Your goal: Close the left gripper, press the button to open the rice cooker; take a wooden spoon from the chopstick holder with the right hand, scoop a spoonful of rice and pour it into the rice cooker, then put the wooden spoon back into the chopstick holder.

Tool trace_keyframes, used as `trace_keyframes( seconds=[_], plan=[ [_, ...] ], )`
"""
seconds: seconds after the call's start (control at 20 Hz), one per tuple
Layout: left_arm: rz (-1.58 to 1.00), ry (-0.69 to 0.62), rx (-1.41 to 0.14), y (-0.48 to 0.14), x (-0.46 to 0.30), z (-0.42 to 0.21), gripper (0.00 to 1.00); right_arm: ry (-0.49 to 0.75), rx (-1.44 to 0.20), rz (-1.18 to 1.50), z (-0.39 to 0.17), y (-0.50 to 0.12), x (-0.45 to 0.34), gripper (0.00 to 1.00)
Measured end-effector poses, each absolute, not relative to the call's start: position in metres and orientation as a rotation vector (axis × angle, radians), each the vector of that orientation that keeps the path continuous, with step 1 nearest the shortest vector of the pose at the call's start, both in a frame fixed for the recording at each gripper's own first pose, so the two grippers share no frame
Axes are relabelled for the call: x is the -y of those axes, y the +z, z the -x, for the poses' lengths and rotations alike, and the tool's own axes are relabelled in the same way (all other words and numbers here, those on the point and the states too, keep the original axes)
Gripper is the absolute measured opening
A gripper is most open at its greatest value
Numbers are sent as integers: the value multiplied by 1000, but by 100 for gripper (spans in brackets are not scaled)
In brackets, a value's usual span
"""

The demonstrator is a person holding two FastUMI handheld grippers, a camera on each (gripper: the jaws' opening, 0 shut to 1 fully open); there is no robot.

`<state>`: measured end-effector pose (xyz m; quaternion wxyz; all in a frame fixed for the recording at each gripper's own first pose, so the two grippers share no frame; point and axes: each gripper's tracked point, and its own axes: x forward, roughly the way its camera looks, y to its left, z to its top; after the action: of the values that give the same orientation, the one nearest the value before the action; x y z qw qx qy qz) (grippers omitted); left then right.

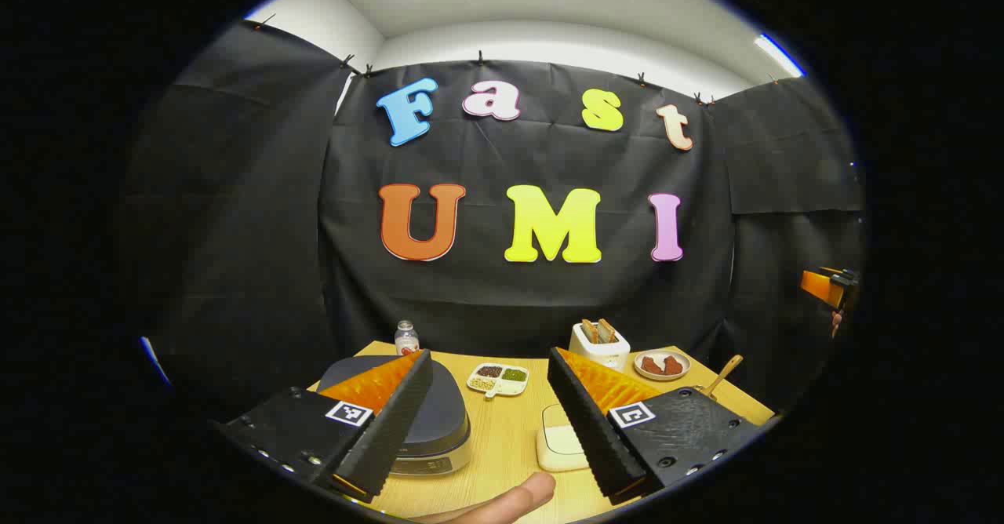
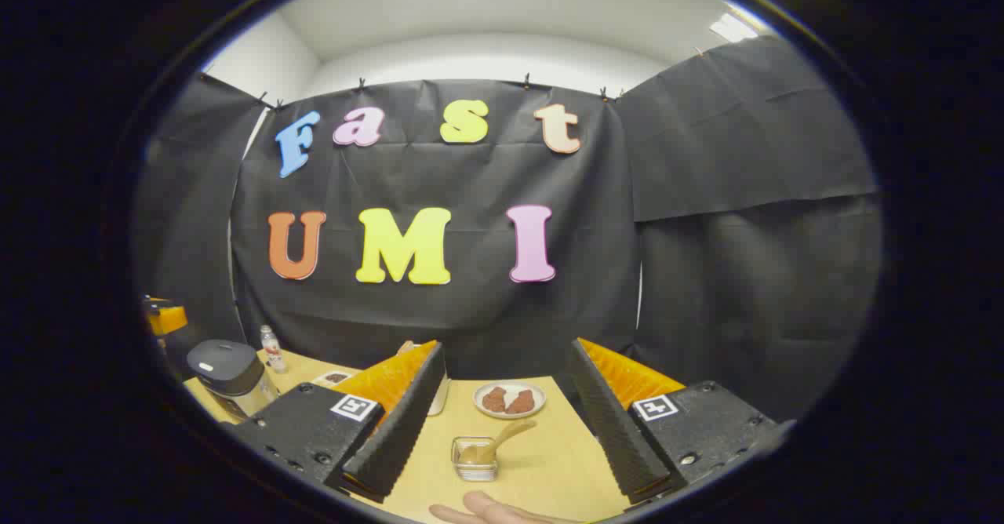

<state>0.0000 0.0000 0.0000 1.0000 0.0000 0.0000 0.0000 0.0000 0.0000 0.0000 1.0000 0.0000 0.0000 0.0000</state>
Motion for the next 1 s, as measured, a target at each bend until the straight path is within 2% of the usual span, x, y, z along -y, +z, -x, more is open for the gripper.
trace_keyframes(
  seconds=[0.5, 0.7, 1.0],
  plan=[
    [-40, -27, 28, -4, 2, 0, 94, 66, -5, -26, -4, -7, -12, 100],
    [-16, -84, 0, -16, 7, -2, 94, 69, -2, -21, -10, -15, -12, 100],
    [-47, 30, -89, -50, -29, -22, 94, 88, -35, -15, -16, -39, -14, 100]
  ],
)
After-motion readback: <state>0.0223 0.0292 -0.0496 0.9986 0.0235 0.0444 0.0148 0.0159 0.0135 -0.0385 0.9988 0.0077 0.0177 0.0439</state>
